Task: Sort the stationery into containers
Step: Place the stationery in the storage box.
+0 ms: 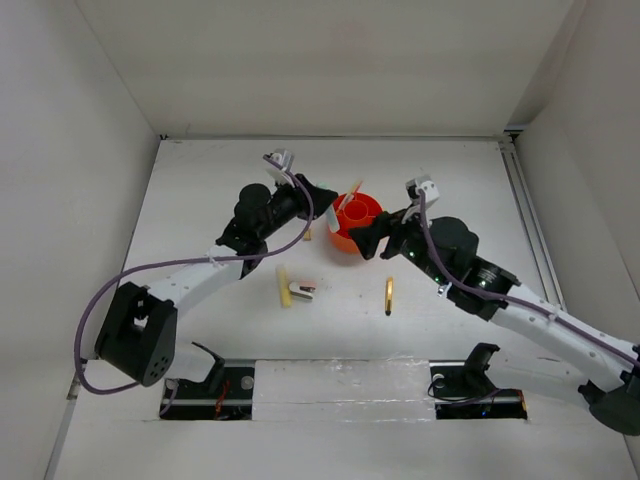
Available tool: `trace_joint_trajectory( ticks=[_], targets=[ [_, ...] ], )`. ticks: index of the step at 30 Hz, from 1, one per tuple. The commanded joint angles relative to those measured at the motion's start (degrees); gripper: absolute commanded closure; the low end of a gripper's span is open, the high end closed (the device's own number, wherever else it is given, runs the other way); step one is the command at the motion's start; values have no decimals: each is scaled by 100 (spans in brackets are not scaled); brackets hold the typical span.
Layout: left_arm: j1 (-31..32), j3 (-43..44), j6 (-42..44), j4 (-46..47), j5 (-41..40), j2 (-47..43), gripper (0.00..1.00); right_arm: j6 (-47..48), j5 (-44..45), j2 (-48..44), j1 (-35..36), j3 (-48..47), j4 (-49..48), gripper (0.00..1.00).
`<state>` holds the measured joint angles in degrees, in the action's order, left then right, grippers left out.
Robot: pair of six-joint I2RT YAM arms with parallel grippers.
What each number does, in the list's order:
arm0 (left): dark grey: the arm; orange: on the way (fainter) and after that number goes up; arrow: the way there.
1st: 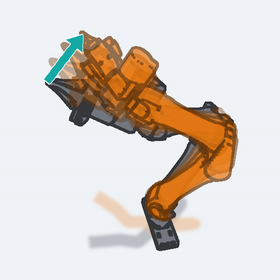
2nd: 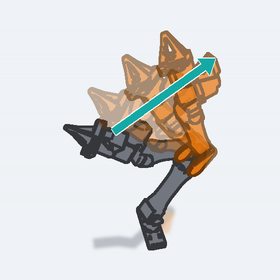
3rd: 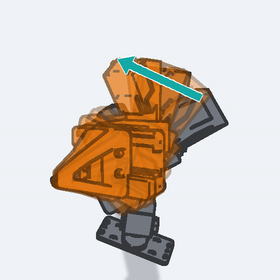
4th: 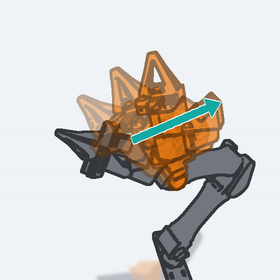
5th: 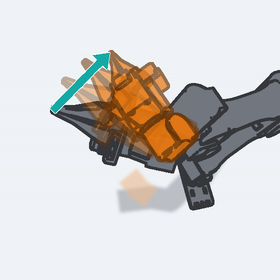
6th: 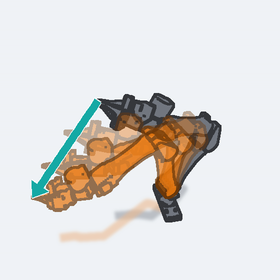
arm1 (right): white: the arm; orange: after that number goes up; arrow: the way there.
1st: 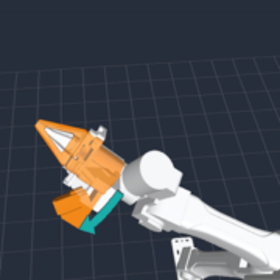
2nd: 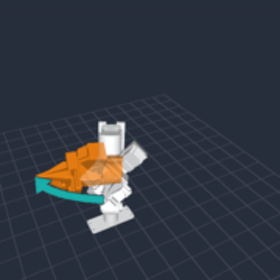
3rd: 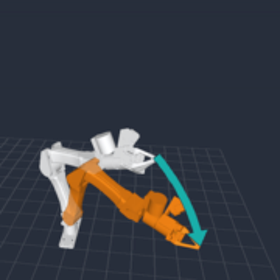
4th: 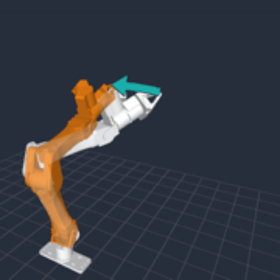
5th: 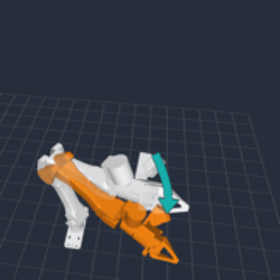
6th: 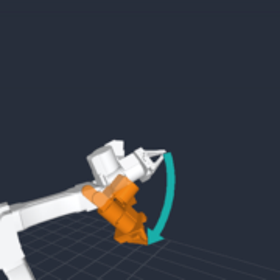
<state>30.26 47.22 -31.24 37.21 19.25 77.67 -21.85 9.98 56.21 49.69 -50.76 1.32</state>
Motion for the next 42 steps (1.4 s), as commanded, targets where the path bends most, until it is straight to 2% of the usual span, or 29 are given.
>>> trace_joint_trajectory(
  ticks=[1, 11, 18, 42],
  targets=[
    [-20, -265, 242, 1705, -211, 353, 100, 146, 575, -451, -126, 180, 385, 23],
    [542, -416, 277, 3044, -1511, 1197, 100, 146, 760, -1357, -241, 488, 861, 22],
    [542, -529, 145, 3257, -2055, 1426, 100, 146, 865, -1463, -293, 488, 975, 22],
    [542, -714, -92, 4136, -2118, 2209, 100, 304, 655, -1358, -504, 594, 808, 20]
  ],
)
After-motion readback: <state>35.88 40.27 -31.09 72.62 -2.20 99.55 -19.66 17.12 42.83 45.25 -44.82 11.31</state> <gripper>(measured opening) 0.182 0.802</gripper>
